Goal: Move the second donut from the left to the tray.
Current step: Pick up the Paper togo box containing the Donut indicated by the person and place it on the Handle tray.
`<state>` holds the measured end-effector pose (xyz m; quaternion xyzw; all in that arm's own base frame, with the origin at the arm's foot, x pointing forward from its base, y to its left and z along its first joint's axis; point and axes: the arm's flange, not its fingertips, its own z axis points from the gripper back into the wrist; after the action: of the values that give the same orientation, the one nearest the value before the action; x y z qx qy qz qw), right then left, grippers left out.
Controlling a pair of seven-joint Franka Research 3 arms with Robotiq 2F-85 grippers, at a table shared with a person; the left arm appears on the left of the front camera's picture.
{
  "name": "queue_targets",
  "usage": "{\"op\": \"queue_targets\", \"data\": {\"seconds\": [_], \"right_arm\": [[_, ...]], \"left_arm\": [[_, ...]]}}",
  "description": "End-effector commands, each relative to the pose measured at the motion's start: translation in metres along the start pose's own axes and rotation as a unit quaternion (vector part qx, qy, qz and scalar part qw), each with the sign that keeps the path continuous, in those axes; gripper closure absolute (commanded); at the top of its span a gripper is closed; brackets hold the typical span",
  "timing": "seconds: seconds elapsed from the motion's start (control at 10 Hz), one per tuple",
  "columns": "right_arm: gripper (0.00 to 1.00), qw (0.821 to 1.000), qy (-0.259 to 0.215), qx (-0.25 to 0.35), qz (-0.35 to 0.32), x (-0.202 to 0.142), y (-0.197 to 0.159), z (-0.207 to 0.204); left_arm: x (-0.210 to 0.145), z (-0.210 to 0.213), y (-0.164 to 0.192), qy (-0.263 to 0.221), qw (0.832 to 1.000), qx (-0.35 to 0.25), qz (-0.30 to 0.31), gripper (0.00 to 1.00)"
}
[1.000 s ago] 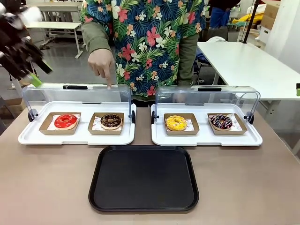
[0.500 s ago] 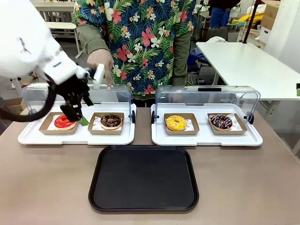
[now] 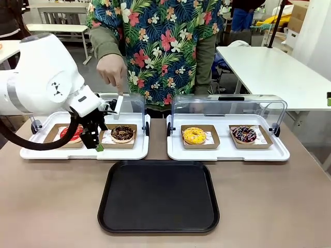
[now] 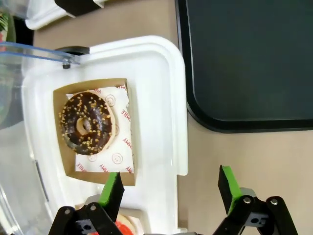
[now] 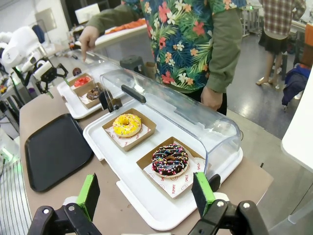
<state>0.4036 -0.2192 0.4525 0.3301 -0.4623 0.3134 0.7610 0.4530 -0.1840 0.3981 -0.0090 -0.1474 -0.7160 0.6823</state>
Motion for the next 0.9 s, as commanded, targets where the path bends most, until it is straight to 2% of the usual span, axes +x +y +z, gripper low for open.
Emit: {"op": "queue_targets", "data": {"seconds": [0.0, 0.4, 0.5, 0.8], "right_arm": [[0.0, 1.0, -0.004, 0.001, -0.001, 0.003, 0.001, 0.0], [0.0, 1.0, -0.004, 0.001, -0.001, 0.003, 0.001, 0.0], [0.0, 1.0, -0.004, 0.001, -0.001, 0.003, 0.001, 0.0], [0.0, 1.0, -0.004, 0.001, -0.001, 0.003, 0.001, 0.0]], "left_arm": [[0.005, 0.017, -0.008, 0.0, 1.0, -0.011, -0.007, 0.0], [0.007, 0.013, -0.006, -0.001, 1.0, -0.008, -0.008, 0.0], [0.002, 0.003, 0.001, -0.018, 1.0, -0.002, -0.014, 0.0], [-0.004, -0.016, 0.012, -0.003, 1.0, 0.003, -0.018, 0.0]]}}
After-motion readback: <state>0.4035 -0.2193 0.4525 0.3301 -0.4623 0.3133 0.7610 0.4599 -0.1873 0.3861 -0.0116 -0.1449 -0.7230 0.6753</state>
